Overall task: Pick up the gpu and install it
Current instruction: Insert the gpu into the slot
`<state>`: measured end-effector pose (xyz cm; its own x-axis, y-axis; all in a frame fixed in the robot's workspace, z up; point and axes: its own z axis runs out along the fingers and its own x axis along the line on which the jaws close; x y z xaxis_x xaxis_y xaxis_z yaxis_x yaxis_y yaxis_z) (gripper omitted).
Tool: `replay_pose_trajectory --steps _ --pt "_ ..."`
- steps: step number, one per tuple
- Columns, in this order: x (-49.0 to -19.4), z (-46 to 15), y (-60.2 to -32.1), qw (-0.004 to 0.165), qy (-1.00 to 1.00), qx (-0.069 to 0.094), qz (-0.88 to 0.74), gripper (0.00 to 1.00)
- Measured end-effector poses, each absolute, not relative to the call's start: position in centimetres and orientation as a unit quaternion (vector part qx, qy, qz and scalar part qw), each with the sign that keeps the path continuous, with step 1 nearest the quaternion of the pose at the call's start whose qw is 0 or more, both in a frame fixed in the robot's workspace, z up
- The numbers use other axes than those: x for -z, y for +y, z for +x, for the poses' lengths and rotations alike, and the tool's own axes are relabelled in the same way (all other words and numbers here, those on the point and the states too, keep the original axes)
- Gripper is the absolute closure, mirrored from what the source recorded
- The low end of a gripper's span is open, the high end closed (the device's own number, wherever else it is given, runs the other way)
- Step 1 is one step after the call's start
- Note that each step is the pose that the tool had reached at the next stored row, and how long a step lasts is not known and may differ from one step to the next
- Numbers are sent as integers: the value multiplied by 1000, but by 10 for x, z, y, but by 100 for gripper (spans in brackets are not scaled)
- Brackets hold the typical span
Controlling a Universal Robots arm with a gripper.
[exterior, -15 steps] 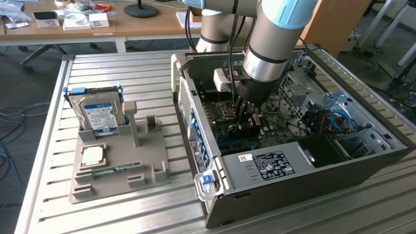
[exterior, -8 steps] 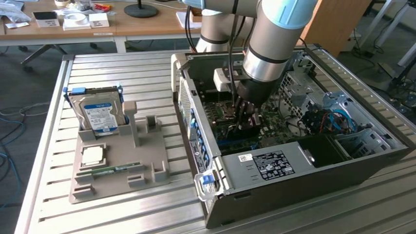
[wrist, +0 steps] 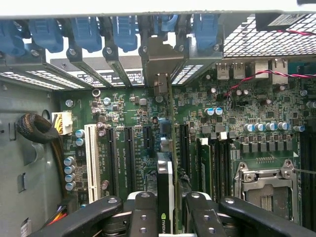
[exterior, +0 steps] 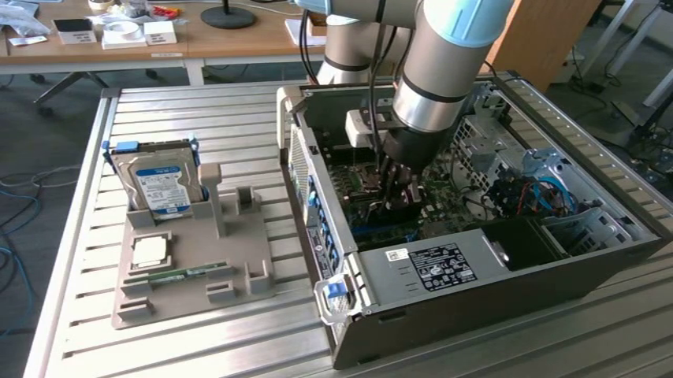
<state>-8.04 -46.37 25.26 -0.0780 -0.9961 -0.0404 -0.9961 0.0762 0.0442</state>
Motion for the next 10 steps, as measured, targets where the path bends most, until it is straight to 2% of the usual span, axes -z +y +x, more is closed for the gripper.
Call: replay_pose_trajectory --steps 10 --pt "-252 -82 -464 0 -733 30 679 73"
